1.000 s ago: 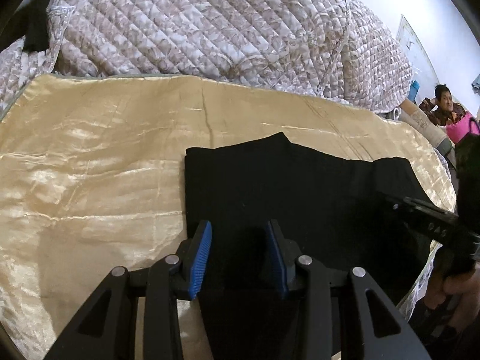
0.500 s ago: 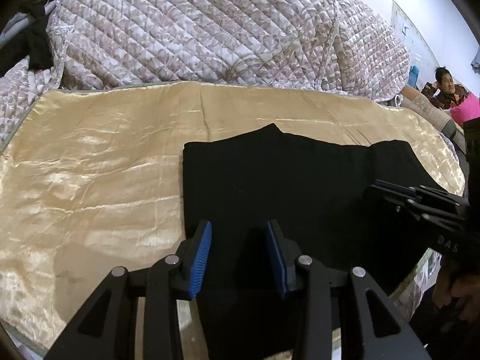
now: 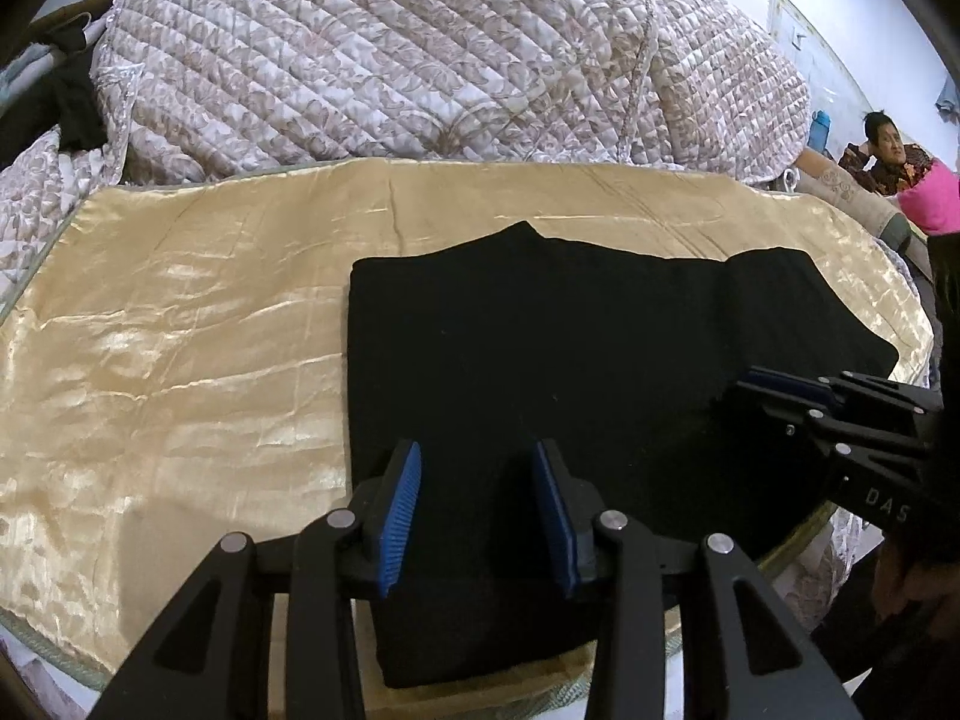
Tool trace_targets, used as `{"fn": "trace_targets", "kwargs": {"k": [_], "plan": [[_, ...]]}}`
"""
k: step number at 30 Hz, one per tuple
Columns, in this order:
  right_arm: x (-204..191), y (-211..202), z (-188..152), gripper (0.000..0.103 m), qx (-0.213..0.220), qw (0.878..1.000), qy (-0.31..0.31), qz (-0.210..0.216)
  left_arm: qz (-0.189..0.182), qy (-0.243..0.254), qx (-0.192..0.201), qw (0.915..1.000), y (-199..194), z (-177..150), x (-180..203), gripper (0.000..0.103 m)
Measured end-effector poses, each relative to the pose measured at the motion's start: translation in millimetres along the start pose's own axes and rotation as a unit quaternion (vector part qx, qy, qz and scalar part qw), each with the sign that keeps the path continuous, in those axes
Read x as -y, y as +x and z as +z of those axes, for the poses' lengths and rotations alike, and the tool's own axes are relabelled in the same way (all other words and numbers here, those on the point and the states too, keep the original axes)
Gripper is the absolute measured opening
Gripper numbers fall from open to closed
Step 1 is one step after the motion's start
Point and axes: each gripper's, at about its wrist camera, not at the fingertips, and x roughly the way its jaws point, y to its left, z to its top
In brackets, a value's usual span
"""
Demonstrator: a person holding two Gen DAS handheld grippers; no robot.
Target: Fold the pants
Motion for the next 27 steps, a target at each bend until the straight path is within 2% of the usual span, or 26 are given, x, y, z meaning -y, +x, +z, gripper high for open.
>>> {"fn": "trace_targets", "kwargs": {"k": [3, 5, 9, 11, 15, 16, 19, 21, 24, 25, 26, 27], "plan": [[1, -5, -4, 0.020, 0.005, 1.000, 0.004, -0.009, 0.000, -0.001, 0.001, 1.0000, -5, -3, 1, 0.042], [3, -7, -7, 0.034, 0.003, 1.000, 0.004, -0.021, 0.000, -0.002, 0.003, 1.0000, -9, -6, 2, 0.042], [2, -21, -11, 0.034, 0.018, 0.999, 0.006, -0.038, -0.005, -0.012, 0.013, 0.9998, -23, -13, 1, 0.042], [-6, -31, -15, 0.034, 0.036, 0.999, -0.006, -0.030, -0.008, -0.016, 0.012, 0.9998, -25, -17, 1, 0.042], [-9, -20, -28, 0.034, 0.002, 0.999, -0.022, -0.033, -0.004, -0.007, 0.005, 1.0000, -21, -21, 4, 0.042], [-7, -21, -28, 0.034, 0.008, 0.999, -0.016, -0.031, -0.005, -0.006, 0.006, 1.0000, -22, -21, 4, 0.042], [6, -26, -26, 0.036, 0.017, 0.997, -0.001, -0.078, -0.006, -0.002, 0.005, 1.0000, -20, -22, 4, 0.042], [28, -28, -27, 0.036, 0.012, 0.992, 0.040, -0.116, -0.006, -0.002, 0.006, 1.0000, -20, -22, 5, 0.042], [66, -45, -27, 0.036, 0.042, 0.984, 0.135, -0.113, -0.006, -0.004, 0.007, 0.9999, -19, -23, 5, 0.042], [78, -55, -28, 0.039, 0.062, 0.976, 0.166, -0.123, -0.006, -0.005, 0.007, 0.9999, -19, -23, 5, 0.042], [89, -65, -30, 0.048, 0.080, 0.969, 0.194, -0.135, -0.006, -0.003, 0.007, 1.0000, -19, -23, 5, 0.042], [105, -78, -36, 0.053, 0.105, 0.956, 0.234, -0.143, -0.006, -0.003, 0.007, 1.0000, -19, -23, 5, 0.042]]}}
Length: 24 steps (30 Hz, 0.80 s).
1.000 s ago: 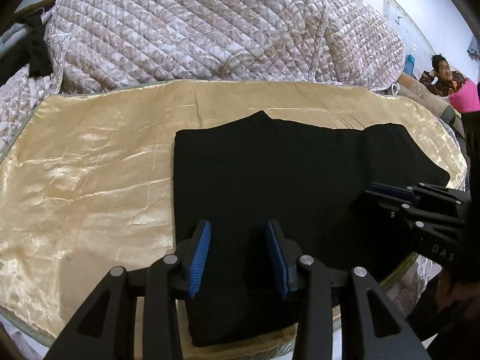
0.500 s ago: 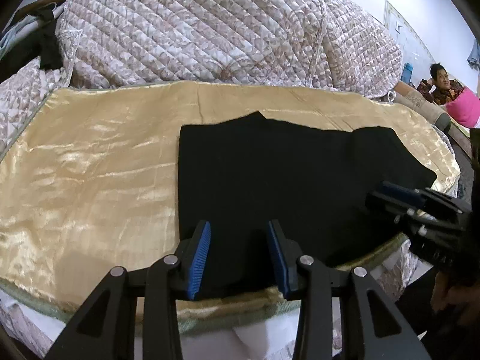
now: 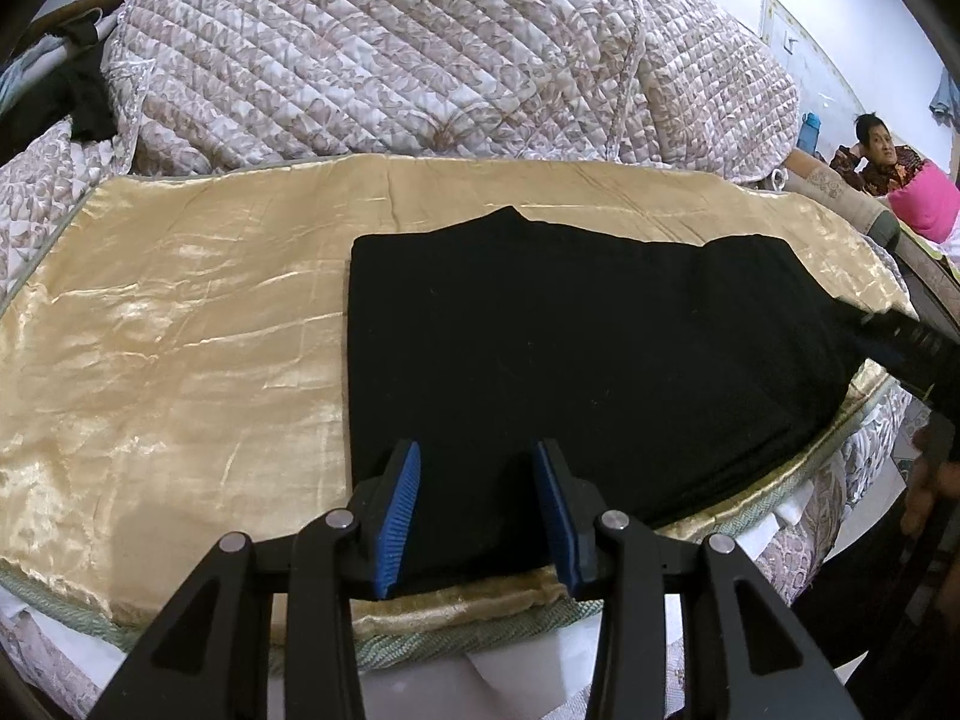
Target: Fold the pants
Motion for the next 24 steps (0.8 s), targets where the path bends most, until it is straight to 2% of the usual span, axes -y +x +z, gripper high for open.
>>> {"fn": "trace_targets", "kwargs": {"k": [1, 5, 7, 9, 11, 14, 21, 24], "plan": [[13, -6, 3, 0.058, 0.012, 0.999, 0.031, -0.008, 0.000, 0.000, 0.000, 1.0000, 0, 0, -1, 0.043], [57, -22, 7, 0.062, 0.044, 0.990, 0.130, -0.043, -0.001, 0.000, 0.000, 1.0000, 0, 0, -2, 0.043], [68, -20, 5, 0.062, 0.034, 0.985, 0.160, -0.050, -0.002, 0.001, 0.000, 1.0000, 0, 0, -3, 0.043], [76, -11, 1, 0.062, 0.010, 0.982, 0.186, -0.037, -0.002, 0.001, -0.001, 1.0000, 0, 0, -3, 0.043], [74, -12, 1, 0.062, 0.012, 0.982, 0.186, -0.037, -0.003, 0.000, -0.001, 1.0000, 0, 0, -2, 0.043], [66, -11, 3, 0.062, 0.007, 0.985, 0.172, -0.015, -0.003, -0.001, -0.001, 1.0000, 0, 1, -3, 0.043], [64, 5, 15, 0.063, 0.009, 0.985, 0.169, -0.026, -0.004, -0.002, -0.001, 1.0000, 0, 1, -3, 0.043], [62, -1, 19, 0.063, 0.017, 0.985, 0.170, -0.007, -0.004, -0.003, -0.001, 1.0000, 1, 1, -2, 0.043]]}}
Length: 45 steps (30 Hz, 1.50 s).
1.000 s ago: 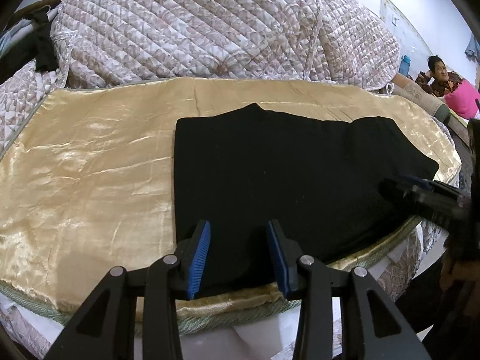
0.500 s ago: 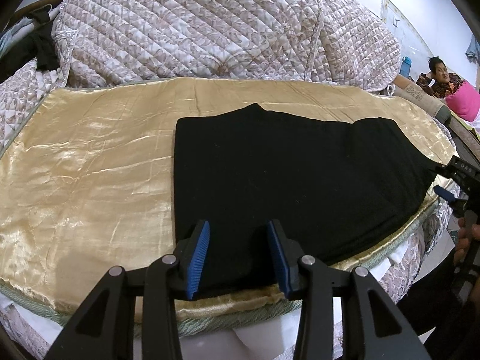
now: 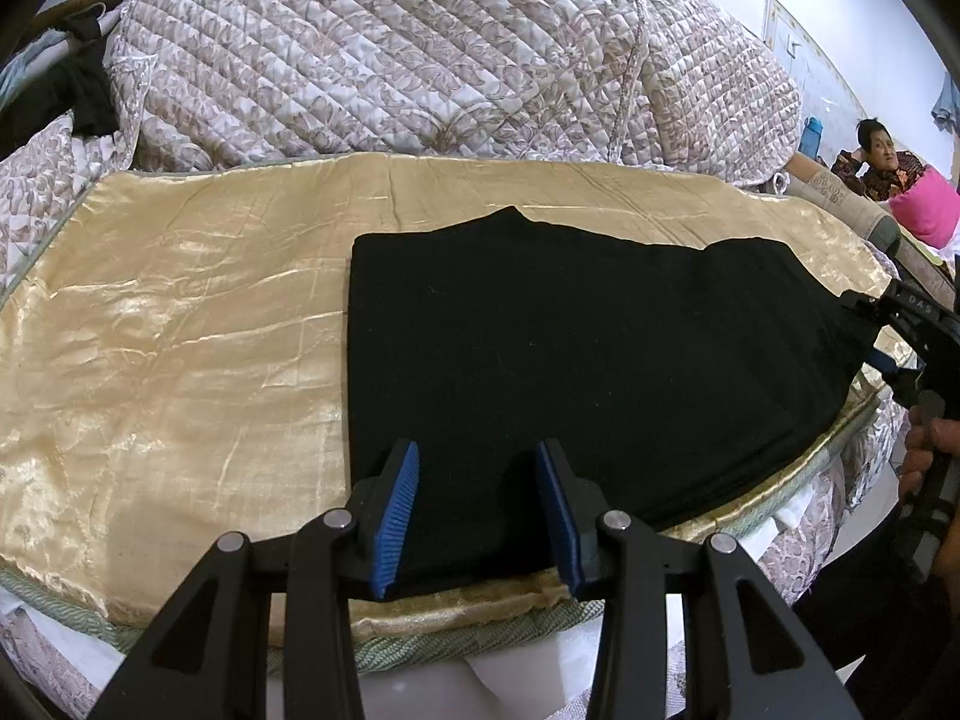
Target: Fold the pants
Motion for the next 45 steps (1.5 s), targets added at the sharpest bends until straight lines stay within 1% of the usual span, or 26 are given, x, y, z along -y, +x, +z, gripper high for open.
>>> {"fn": "trace_targets", "kwargs": {"k": [1, 2, 3, 4, 5, 6, 8, 11, 14, 18, 20, 21, 24, 26, 27, 28, 31, 33, 36, 39, 41, 42, 45], "plan": [[-4, -2, 0, 0.060, 0.003, 1.000, -0.009, 0.003, 0.000, 0.000, 0.000, 1.0000, 0, 0, 1, 0.043], [-7, 0, 1, 0.053, -0.001, 1.000, -0.017, 0.006, 0.000, 0.000, 0.000, 1.0000, 1, 0, 0, 0.044], [-9, 6, 2, 0.050, -0.012, 1.000, -0.020, 0.009, 0.000, 0.000, 0.000, 1.0000, 1, 1, 0, 0.044], [-9, 15, 3, 0.042, -0.032, 0.999, -0.018, 0.008, -0.001, -0.001, -0.001, 1.0000, 0, 0, -1, 0.044], [-7, 23, 4, 0.029, -0.047, 0.999, -0.014, 0.002, -0.002, -0.001, -0.001, 1.0000, 0, 0, -1, 0.044], [-5, 27, 6, 0.027, -0.053, 0.999, -0.009, -0.001, -0.005, -0.005, -0.001, 1.0000, 0, 1, -2, 0.044], [-7, 25, 9, 0.025, -0.053, 0.999, -0.005, 0.009, -0.008, -0.017, 0.001, 0.9998, -2, 3, -6, 0.044], [-29, 10, 12, 0.023, -0.042, 0.998, -0.039, 0.041, -0.002, -0.036, 0.011, 0.9993, -7, 9, -15, 0.044], [-61, -3, 16, 0.022, -0.037, 0.993, -0.083, 0.074, 0.007, -0.054, 0.021, 0.9983, -11, 16, -27, 0.044], [-114, -16, 8, 0.022, -0.044, 0.980, -0.143, 0.128, 0.024, -0.082, 0.024, 0.9961, -13, 20, -45, 0.044], [-141, -20, -4, 0.022, -0.053, 0.971, -0.174, 0.152, 0.033, -0.098, 0.024, 0.9944, -14, 21, -56, 0.044], [-158, -23, -13, 0.022, -0.058, 0.965, -0.195, 0.165, 0.037, -0.105, 0.024, 0.9935, -15, 21, -60, 0.044], [-191, -24, -40, 0.022, -0.075, 0.948, -0.240, 0.194, 0.049, -0.129, 0.026, 0.9901, -17, 23, -74, 0.044], [-211, -18, -67, 0.022, -0.099, 0.934, -0.272, 0.207, 0.058, -0.145, 0.028, 0.9873, -20, 23, -85, 0.044], [-217, -13, -78, 0.022, -0.113, 0.930, -0.279, 0.213, 0.062, -0.151, 0.029, 0.9861, -22, 23, -89, 0.044], [-224, -7, -92, 0.022, -0.133, 0.922, -0.290, 0.219, 0.064, -0.158, 0.030, 0.9849, -23, 23, -94, 0.044], [-235, 16, -135, 0.022, -0.185, 0.901, -0.324, 0.222, 0.073, -0.174, 0.029, 0.9816, -26, 21, -107, 0.044], [-236, 28, -154, 0.022, -0.207, 0.893, -0.339, 0.209, 0.077, -0.182, 0.029, 0.9798, -28, 19, -113, 0.044], [-234, 31, -159, 0.022, -0.209, 0.894, -0.338, 0.206, 0.078, -0.190, 0.027, 0.9783, -29, 17, -119, 0.044], [-244, 21, -151, 0.022, -0.189, 0.897, -0.341, 0.206, 0.077, -0.195, 0.027, 0.9774, -30, 15, -123, 0.044], [-252, 15, -148, 0.022, -0.175, 0.896, -0.352, 0.207, 0.075, -0.196, 0.028, 0.9772, -31, 15, -123, 0.044], [-255, 16, -149, 0.022, -0.176, 0.895, -0.354, 0.207, 0.074, -0.196, 0.028, 0.9775, -31, 16, -123, 0.044], [-253, 25, -170, 0.022, -0.198, 0.887, -0.370, 0.193, 0.073, -0.194, 0.030, 0.9778, -31, 15, -123, 0.044]]}}
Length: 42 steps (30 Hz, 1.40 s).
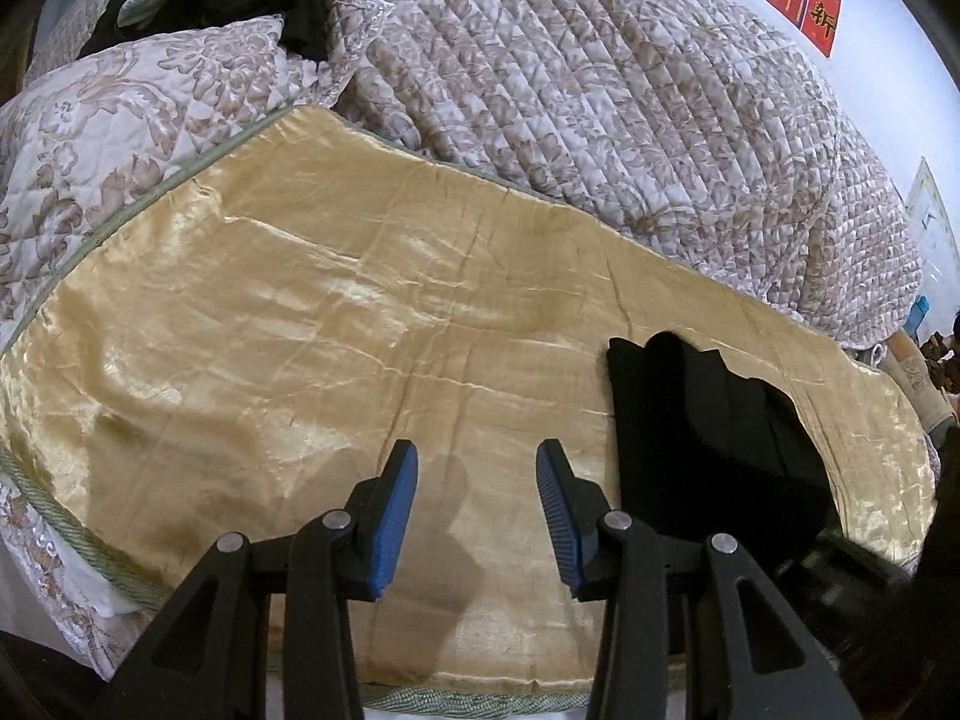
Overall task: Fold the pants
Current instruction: 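Lower the folded end onto the pants and open the right gripper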
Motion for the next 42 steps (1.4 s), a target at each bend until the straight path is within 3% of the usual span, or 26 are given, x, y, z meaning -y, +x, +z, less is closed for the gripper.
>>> {"fn": "trace_targets", "kwargs": {"k": [3, 8, 14, 17, 19, 21, 22, 23, 29, 37, 42], "plan": [[-3, 10, -12, 0.024, -0.004, 1.000, -0.023, 0.000, 0.001, -0.001, -0.004, 1.0000, 1, 0, 0, 0.044], [-1, 1, -12, 0.048, 0.003, 0.999, -0.019, 0.042, 0.001, 0.003, -0.007, 1.0000, 2, -1, 4, 0.044], [0, -38, -15, 0.052, 0.049, 0.994, -0.028, 0.090, 0.000, 0.011, -0.007, 0.9999, 3, -2, 7, 0.044], [10, -56, -21, 0.052, 0.083, 0.993, -0.018, 0.079, -0.001, 0.015, -0.008, 0.9999, 4, -2, 9, 0.044], [22, -52, -27, 0.052, 0.076, 0.996, 0.001, 0.051, -0.004, 0.020, -0.008, 0.9998, 4, -2, 13, 0.044], [33, -34, -35, 0.040, 0.038, 0.999, 0.017, 0.030, -0.008, 0.028, -0.009, 0.9995, 4, -3, 19, 0.044], [33, -26, -39, 0.027, 0.023, 0.999, 0.017, 0.031, -0.011, 0.032, -0.009, 0.9994, 4, -4, 22, 0.044], [31, -21, -43, 0.026, 0.015, 0.999, 0.012, 0.038, -0.013, 0.036, -0.009, 0.9992, 4, -4, 25, 0.044], [26, -23, -32, 0.026, 0.011, 0.998, 0.000, 0.066, -0.019, 0.058, -0.011, 0.9981, 7, -4, 43, 0.044], [75, -43, 3, 0.026, 0.027, 0.999, 0.028, 0.014, -0.036, 0.093, -0.017, 0.9949, 7, -2, 68, 0.044], [91, -38, 29, 0.026, 0.017, 1.000, 0.007, -0.018, -0.055, 0.117, -0.011, 0.9915, 7, 12, 93, 0.044]]}}
